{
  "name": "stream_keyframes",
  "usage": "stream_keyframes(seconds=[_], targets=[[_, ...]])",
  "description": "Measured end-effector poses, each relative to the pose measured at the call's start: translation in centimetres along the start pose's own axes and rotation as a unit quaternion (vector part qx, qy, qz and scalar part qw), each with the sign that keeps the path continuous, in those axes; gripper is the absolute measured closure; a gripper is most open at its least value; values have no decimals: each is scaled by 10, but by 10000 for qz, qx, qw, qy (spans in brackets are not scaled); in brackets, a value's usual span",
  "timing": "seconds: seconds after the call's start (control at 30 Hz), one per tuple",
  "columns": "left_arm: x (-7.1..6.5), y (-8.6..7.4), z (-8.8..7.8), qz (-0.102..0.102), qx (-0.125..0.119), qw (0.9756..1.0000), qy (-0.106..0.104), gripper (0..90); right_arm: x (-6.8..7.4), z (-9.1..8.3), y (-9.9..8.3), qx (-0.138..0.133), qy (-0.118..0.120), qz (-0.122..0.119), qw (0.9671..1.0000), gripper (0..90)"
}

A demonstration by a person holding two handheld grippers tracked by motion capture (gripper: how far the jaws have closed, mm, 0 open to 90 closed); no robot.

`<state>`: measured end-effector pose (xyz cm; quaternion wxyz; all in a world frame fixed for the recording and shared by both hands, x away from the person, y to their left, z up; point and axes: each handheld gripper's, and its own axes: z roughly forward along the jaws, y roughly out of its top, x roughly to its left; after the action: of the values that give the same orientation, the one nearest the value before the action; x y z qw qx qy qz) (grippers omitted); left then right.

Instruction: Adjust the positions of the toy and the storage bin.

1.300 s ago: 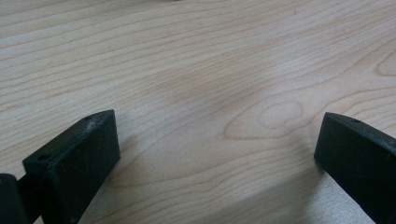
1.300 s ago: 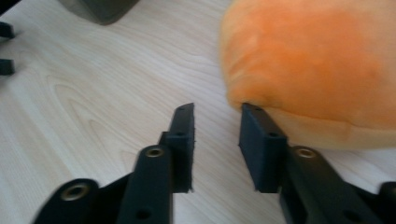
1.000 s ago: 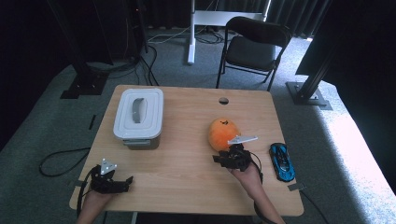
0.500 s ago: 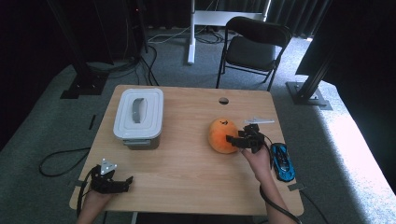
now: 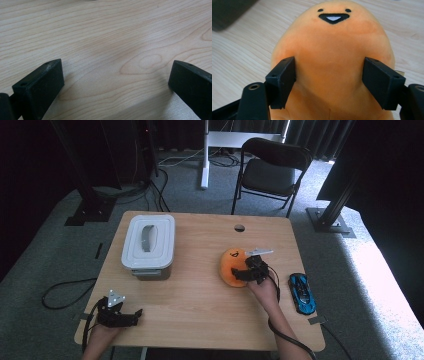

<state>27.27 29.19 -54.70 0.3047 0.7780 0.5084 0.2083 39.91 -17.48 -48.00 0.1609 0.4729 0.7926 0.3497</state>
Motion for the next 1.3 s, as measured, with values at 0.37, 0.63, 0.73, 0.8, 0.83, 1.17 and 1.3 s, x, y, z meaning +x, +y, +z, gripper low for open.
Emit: stream_keyframes(seconds=[0.37, 0.63, 0.73, 0.8, 0.83, 1.17, 1.3], targets=[[0, 0, 0, -1, 0, 10000, 0, 5, 6, 11, -1, 128, -66, -388, 9991, 419], [0, 0, 0, -1, 0, 10000, 1, 5, 1, 2, 12, 204, -80, -417, 9989, 717], [0, 0, 0, -1, -1, 10000, 0, 5, -5, -6, 16, 165, -107, -406, 9990, 743], [0, 0, 0, -1, -1, 10000, 1, 4, -10, -11, 17, 83, -98, -276, 9995, 747], [0, 0, 0, -2, -1, 10000, 1, 5, -12, -13, 17, 63, -105, -279, 9995, 747], [0, 0, 0, -2, -1, 10000, 1, 5, -59, -48, 31, -344, -501, 151, 9980, 745], [0, 0, 0, -4, -1, 10000, 1, 5, -87, -60, 34, -411, -801, 400, 9951, 745]])
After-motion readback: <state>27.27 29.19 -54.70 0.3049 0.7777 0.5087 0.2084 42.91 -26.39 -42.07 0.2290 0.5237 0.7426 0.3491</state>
